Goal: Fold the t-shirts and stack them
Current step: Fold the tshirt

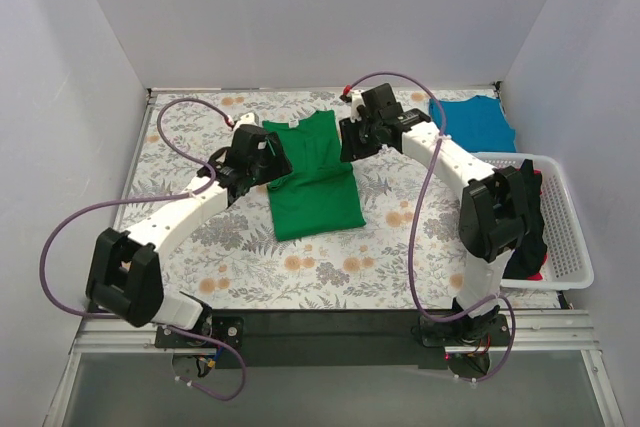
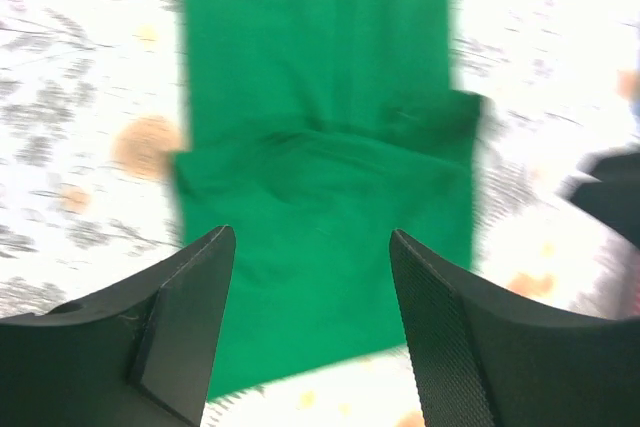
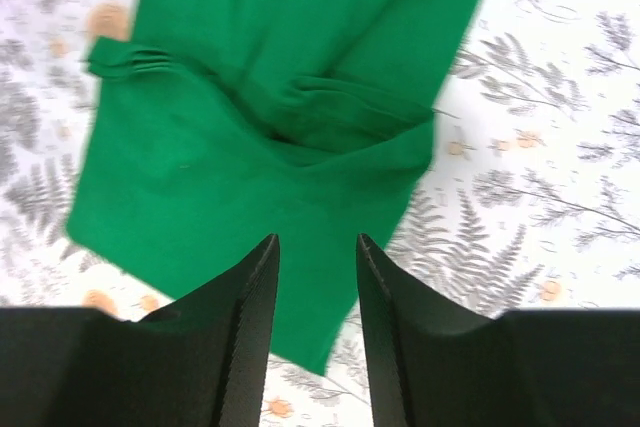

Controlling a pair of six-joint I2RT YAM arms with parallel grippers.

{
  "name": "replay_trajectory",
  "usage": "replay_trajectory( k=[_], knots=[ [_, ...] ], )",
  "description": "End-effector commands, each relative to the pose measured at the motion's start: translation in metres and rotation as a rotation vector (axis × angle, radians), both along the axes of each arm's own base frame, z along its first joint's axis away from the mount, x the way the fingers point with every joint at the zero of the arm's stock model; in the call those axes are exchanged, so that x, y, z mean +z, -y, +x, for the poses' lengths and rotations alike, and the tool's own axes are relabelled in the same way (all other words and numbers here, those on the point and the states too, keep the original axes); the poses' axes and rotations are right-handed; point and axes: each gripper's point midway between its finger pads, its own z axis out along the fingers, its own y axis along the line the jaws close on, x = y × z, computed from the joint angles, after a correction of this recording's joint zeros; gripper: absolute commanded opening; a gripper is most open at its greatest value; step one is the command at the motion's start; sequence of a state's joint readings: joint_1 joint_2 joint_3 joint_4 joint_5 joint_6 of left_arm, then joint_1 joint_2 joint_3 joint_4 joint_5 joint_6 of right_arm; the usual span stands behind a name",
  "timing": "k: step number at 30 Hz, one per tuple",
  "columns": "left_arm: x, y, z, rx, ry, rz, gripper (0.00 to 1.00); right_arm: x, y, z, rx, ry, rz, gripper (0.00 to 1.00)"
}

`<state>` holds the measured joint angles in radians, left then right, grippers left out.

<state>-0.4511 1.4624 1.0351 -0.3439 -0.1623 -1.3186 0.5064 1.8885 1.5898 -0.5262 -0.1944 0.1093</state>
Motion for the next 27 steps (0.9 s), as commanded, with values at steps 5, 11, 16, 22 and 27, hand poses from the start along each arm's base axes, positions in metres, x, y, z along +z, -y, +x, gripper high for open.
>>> replay_trajectory(
  k=[5,11,16,22,27],
  knots=[
    [-0.027,0.050,-0.062,-0.150,-0.085,-0.052,0.47,-0.008,-0.040,-0.039,0.106,-0.068,0.127,0.38],
    [-0.080,0.066,-0.086,-0.228,-0.205,-0.013,0.35,-0.041,-0.050,-0.024,0.097,-0.106,0.121,0.37],
    [-0.099,0.060,-0.102,-0.232,-0.254,0.007,0.34,-0.059,-0.043,0.014,0.040,-0.112,0.124,0.37],
    [-0.111,0.048,-0.115,-0.229,-0.279,0.035,0.35,-0.060,-0.032,0.068,-0.047,-0.103,0.189,0.38],
    [-0.076,0.048,-0.098,-0.201,-0.180,0.031,0.40,-0.036,-0.029,0.072,-0.043,-0.097,0.254,0.40]
  ],
)
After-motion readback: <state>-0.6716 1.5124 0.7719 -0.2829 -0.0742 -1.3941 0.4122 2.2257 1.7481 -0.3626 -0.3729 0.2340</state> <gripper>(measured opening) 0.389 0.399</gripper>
